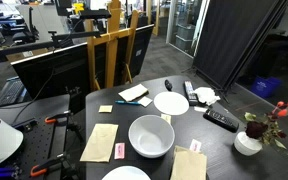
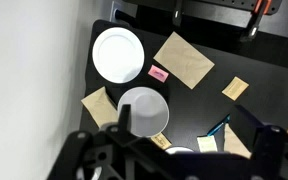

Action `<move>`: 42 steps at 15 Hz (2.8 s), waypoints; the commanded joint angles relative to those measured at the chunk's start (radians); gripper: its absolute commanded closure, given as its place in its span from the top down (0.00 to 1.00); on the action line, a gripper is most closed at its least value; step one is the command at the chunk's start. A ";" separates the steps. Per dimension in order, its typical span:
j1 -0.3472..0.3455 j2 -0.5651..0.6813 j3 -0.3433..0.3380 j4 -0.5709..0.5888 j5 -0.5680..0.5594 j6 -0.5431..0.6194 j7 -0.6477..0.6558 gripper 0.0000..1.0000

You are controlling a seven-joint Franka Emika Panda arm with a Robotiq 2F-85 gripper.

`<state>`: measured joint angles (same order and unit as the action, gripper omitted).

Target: Put the blue pen in the grey bowl

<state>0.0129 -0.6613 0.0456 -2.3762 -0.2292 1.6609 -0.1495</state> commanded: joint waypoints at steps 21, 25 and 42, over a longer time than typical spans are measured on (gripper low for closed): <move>0.047 0.072 0.025 -0.076 0.123 0.257 0.196 1.00; 0.040 0.121 0.074 -0.102 0.157 0.388 0.334 1.00; 0.039 0.467 0.145 -0.157 0.331 0.869 0.827 1.00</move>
<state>0.0557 -0.2491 0.1889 -2.5198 0.0678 2.4348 0.6139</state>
